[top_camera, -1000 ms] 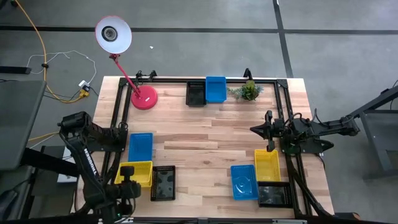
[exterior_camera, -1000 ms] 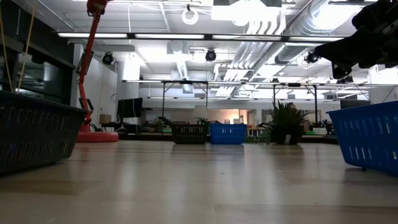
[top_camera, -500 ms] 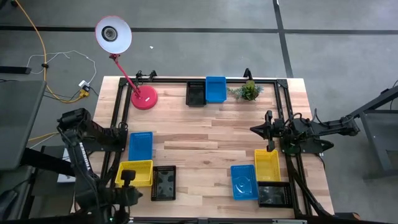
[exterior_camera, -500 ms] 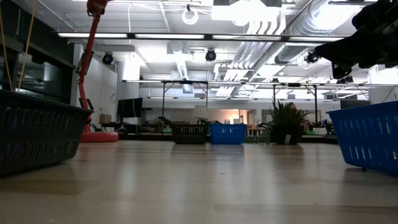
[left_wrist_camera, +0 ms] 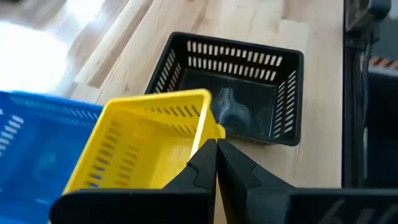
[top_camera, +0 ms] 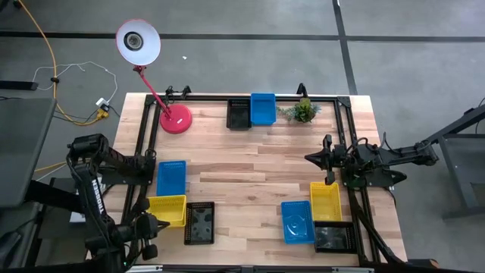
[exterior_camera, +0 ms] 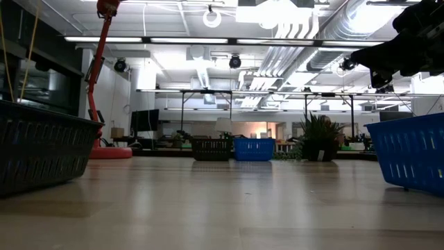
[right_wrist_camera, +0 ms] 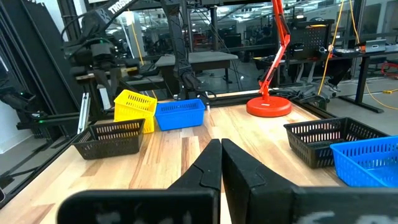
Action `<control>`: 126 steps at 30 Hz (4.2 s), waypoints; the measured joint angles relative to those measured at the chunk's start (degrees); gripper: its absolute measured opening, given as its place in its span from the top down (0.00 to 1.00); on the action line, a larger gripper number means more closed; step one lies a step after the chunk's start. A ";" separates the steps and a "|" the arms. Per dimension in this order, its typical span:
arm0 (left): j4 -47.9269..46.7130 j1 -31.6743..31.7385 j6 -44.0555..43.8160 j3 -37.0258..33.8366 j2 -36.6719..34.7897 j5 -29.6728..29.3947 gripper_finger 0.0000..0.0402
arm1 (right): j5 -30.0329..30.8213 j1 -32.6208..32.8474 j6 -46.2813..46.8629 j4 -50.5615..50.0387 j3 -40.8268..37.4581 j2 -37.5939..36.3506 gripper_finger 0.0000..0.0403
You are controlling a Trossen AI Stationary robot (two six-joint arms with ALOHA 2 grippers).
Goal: Stack baskets by color
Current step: Stack the top yellow bin on the bottom left yellow bin, then stack the right yellow bin on the left stacked yellow bins
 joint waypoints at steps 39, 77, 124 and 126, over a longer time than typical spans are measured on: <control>11.58 20.67 46.00 -6.50 -11.73 -14.60 1.00 | 0.01 0.01 0.00 0.00 -0.02 0.02 1.00; 103.74 67.39 102.87 -56.12 -53.12 38.36 1.00 | 1.85 1.99 12.18 6.39 14.32 18.65 0.94; 93.08 71.84 96.11 -51.42 -52.59 39.80 1.00 | -18.72 30.46 105.02 -71.01 41.58 76.17 0.63; 91.13 72.30 94.89 -50.82 -51.80 39.94 1.00 | -17.83 30.40 105.04 -70.95 41.58 76.84 0.63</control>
